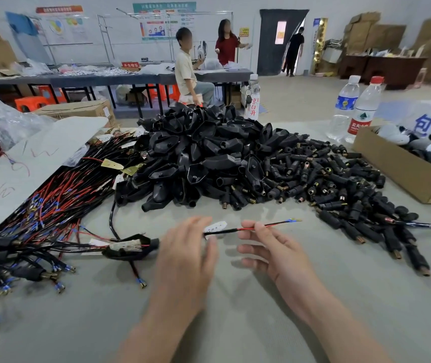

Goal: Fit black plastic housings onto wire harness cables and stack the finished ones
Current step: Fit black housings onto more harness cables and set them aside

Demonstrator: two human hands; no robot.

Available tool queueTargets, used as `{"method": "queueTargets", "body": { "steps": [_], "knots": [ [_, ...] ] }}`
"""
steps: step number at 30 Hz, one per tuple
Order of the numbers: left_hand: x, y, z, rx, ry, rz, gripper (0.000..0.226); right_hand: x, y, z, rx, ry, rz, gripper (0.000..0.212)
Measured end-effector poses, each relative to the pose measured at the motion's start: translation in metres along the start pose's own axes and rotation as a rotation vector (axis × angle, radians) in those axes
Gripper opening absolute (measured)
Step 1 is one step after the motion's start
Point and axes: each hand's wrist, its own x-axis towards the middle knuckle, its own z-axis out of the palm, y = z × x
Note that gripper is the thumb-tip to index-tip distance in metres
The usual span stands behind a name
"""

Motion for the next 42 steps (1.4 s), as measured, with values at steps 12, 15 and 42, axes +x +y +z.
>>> {"method": "queueTargets", "body": {
  "steps": [12,15,42],
  "knots": [
    [0.008,0.001,0.020,0.130,-0.085,0.225,0.032,0.006,0.002,-0.005,-0.092,0.094,-0.056,0.027],
    [0.007,0.013,0.019,-0.010,-0.117,0.219,0.028,0.005,0.002,-0.002,-0.079,0.039,-0.044,0.026],
    [0.022,-0.009,0.039,-0.720,-0.117,-0.321,0.014,0.128,-0.033,-0.066,-1.996,0.301,-0.425,0.035]
  ]
}}
